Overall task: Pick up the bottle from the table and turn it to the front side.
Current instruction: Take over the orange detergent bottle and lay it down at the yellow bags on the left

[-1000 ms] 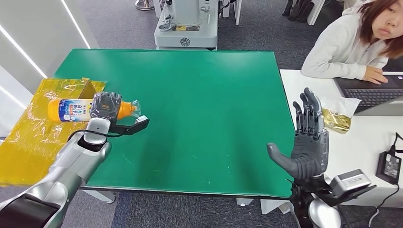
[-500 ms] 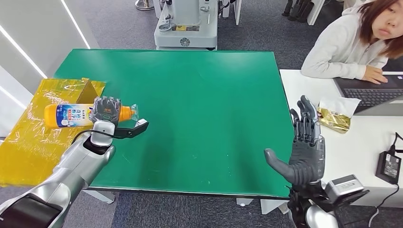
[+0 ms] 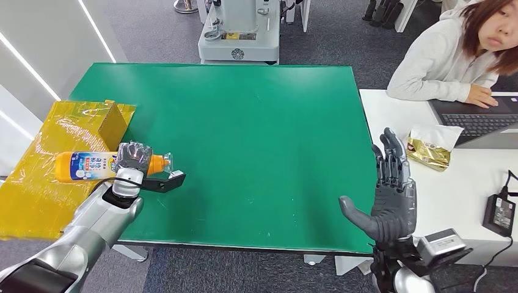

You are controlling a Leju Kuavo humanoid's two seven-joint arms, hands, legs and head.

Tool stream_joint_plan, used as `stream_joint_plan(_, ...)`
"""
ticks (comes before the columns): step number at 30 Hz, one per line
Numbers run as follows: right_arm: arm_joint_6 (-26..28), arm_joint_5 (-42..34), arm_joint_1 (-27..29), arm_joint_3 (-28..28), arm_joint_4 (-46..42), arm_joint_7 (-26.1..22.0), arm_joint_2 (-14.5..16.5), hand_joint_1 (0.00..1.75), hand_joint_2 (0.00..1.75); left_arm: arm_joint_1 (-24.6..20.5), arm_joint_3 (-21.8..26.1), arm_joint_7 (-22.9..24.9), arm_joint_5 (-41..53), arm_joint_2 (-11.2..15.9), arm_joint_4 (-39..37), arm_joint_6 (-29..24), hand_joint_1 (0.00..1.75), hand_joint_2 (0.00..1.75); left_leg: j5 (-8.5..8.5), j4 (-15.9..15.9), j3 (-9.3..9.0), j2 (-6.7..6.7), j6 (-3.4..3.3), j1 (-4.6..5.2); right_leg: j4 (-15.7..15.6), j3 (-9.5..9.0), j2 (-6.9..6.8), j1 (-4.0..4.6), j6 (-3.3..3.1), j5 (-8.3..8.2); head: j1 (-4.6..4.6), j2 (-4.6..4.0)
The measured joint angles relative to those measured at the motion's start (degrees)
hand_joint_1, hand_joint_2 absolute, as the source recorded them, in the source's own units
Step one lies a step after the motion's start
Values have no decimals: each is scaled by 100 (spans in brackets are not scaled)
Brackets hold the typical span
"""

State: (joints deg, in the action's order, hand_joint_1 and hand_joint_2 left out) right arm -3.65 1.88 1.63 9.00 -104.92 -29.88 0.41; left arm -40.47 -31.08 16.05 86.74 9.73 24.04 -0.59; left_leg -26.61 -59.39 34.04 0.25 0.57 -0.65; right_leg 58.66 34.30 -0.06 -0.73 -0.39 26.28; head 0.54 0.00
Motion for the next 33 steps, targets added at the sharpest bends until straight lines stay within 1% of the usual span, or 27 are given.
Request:
stream_joint_plan(4, -32, 37, -5, -38, 27, 50, 55, 0, 175, 187, 202, -17, 1, 51, 15, -121, 175, 175, 0, 0, 0, 0, 0, 0, 0, 1, 0, 0, 0, 0, -1, 0)
stream_joint_plan(6, -57, 64, -11, -66, 29, 75, 77, 0, 175, 278, 317, -102, 1, 74, 37, -196, 175, 175, 0, 0, 0, -1, 0, -1, 0, 1, 0, 0, -1, 1, -1, 0)
stream_joint_plan(8, -84, 70, -18, -87, 29, 87, 90, 0, 175, 331, 435, -305, -4, 88, 46, -264, 175, 175, 0, 0, 0, -1, 0, -1, 0, 1, -1, 0, 0, 1, 0, 0)
stream_joint_plan(10, -101, 70, -27, -98, 33, 89, 103, 0, 175, 341, 580, -640, -19, 99, 48, -306, 175, 175, 0, 0, 0, -3, 0, 0, 0, 0, -2, 0, 0, 0, 0, 0)
stream_joint_plan(14, -113, 61, -73, -100, 75, 93, 114, 0, 175, 274, 927, -1262, -87, 109, 38, -190, 175, 175, 3, 0, 0, -3, 2, 0, 0, 0, -2, 0, 0, -1, 1, 0)
stream_joint_plan(16, -113, 28, -107, -100, 90, 98, 113, 0, 175, 219, 1062, -1420, -132, 109, 24, -137, 175, 175, 5, 0, 0, -3, 3, 0, 0, 0, -2, 0, -1, -2, 1, 0)
stream_joint_plan(21, -114, -54, -180, -100, 128, 116, 111, 0, 175, 100, 1277, -1633, -180, 111, -20, -124, 175, 175, 5, 0, 0, -3, 4, 0, 0, 0, -2, 0, -1, -3, -1, 0)
stream_joint_plan(22, -115, -93, -205, -100, 140, 132, 109, 0, 175, 85, 1301, -1726, -198, 114, -32, -144, 166, 175, 5, 0, 0, -3, 4, 0, 1, 1, -2, 0, -1, -3, -1, 0)
stream_joint_plan(25, -117, -226, -298, -100, 172, 187, 77, 0, 175, 33, 1366, -1986, -307, 120, -76, -187, 35, 175, 5, 0, 0, -3, 4, -1, 1, 1, -2, 0, -1, -3, 0, 0)
stream_joint_plan(26, -117, -264, -323, -99, 182, 202, 51, 0, 175, 10, 1399, -2018, -354, 121, -101, -170, 0, 175, 5, 0, 0, -3, 4, -1, 1, 1, -2, 0, -1, -3, 1, 0)
stream_joint_plan(33, -110, -403, -370, -98, 281, 270, -136, 0, 175, -92, 1562, -1761, -402, 163, -300, -28, 0, 175, 5, 0, 0, -3, 4, 0, 0, 0, -2, 0, -1, -3, -1, 0)
